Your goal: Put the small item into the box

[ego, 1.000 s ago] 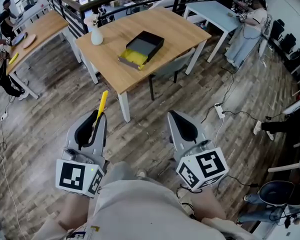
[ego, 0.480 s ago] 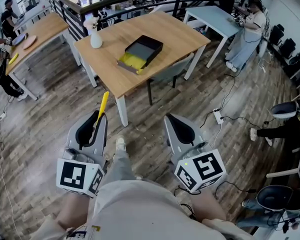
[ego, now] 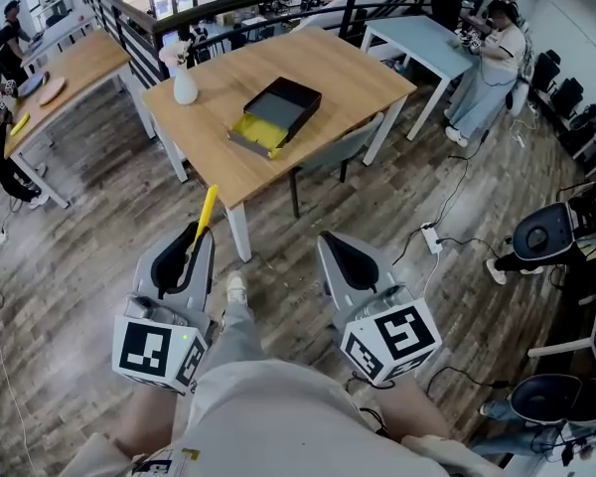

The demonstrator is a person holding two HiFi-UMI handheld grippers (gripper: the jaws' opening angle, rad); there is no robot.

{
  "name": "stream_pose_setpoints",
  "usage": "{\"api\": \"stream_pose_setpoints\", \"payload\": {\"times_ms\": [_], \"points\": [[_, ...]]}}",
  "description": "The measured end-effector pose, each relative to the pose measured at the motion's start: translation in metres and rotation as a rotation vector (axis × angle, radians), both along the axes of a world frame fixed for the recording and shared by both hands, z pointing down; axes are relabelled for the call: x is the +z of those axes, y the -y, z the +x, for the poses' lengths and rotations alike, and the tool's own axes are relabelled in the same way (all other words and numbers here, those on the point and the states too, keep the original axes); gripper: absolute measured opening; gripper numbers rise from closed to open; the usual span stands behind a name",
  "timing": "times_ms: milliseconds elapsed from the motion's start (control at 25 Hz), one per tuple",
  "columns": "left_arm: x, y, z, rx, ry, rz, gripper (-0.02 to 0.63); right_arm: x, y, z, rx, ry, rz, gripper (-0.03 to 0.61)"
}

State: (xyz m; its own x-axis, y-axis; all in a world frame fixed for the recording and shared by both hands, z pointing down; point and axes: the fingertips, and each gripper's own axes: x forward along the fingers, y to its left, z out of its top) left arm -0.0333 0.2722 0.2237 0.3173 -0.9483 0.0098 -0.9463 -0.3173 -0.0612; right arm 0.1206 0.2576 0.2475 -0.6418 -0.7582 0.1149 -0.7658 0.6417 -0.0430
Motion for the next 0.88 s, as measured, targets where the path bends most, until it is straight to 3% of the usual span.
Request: {"api": "stream_pose_setpoints", "payload": {"times_ms": [480, 880], "points": [[0.025, 0.089, -0.036, 0.005, -0.018, -0.056, 0.051, 0.015, 0.085, -0.041, -0.014, -0.025, -0.028, -0.002], [0.028, 0.208, -0.072, 0.047, -0.035, -0.086, 0.051, 0.018, 0.196, -0.079, 0.024, -0.045, -0.066, -0.002]]}}
